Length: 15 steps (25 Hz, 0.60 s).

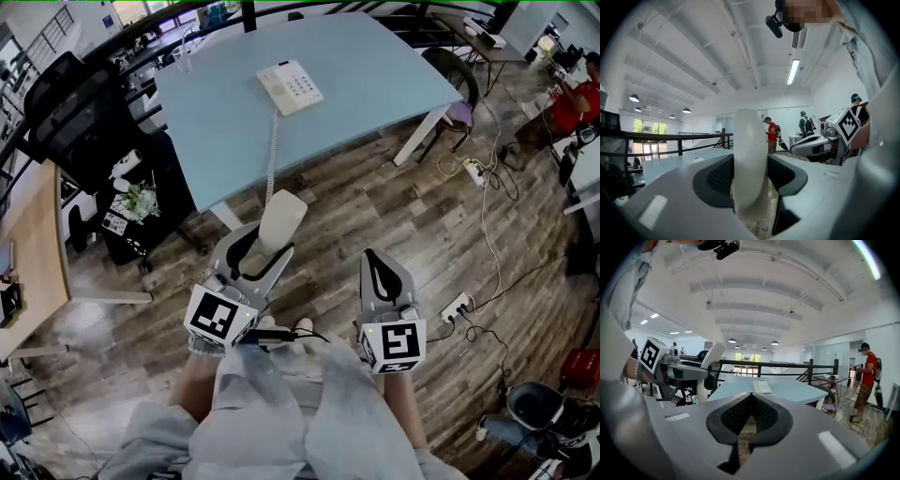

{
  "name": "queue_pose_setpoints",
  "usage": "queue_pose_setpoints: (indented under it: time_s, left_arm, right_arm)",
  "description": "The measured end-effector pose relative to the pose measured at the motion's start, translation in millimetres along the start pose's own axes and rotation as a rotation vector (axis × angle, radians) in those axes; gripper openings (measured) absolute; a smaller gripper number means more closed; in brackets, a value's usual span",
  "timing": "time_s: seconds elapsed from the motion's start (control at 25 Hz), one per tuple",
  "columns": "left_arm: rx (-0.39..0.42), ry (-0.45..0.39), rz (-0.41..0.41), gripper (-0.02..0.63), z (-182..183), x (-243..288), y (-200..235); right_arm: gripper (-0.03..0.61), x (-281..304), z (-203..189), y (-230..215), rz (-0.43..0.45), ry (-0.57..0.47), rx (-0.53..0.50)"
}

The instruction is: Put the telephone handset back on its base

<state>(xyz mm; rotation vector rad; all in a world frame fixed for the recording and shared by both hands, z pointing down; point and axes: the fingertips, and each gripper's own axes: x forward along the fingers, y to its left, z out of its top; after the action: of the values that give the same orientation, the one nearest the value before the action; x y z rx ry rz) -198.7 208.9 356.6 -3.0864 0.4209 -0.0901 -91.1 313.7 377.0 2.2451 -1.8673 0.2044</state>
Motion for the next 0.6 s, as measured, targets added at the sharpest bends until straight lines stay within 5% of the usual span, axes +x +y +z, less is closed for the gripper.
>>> queue_pose_setpoints:
  time_s: [0.6]
  left_arm:
    - [0.012,-0.005,0.027,0.218,-2,13,-17]
  right_arm:
    - [-0.002,-3,-13,-20,0.025,-0.007,0.002]
